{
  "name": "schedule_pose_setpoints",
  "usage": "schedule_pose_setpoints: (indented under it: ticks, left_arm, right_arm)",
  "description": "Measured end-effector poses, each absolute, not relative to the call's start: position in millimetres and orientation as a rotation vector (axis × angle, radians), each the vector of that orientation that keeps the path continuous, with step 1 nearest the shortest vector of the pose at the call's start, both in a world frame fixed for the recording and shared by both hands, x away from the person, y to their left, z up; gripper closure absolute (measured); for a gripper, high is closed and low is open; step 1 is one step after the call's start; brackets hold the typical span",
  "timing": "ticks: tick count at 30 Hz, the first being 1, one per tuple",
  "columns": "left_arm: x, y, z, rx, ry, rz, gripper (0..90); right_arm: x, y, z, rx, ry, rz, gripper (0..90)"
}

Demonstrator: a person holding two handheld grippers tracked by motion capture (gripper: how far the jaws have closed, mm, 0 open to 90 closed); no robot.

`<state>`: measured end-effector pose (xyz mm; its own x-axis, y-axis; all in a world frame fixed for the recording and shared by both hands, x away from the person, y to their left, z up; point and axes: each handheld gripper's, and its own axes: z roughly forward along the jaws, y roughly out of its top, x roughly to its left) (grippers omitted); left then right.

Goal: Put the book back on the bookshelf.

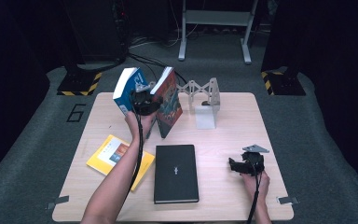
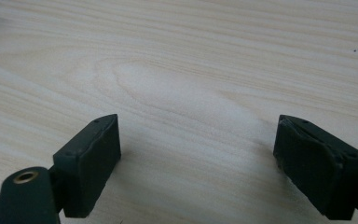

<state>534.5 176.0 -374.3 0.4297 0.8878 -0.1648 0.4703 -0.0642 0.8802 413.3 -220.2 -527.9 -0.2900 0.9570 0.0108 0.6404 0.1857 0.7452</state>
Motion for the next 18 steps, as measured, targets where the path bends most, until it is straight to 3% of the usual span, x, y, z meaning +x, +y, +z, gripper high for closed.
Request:
schedule_pose_setpoints:
  ticks: [13,18]
  left_arm:
    - [561.9,159.5,-347.6,1.989,1.115,0.396,58.5]
    - [561.0,159.4,-348.7,1.985,1.133,0.475,74.3]
  right_arm:
    - [413.2,-220.3,-527.7,1.498,2.008,0.900,14.4]
    - [413.3,-220.5,-527.6,1.496,2.011,0.900,14.3]
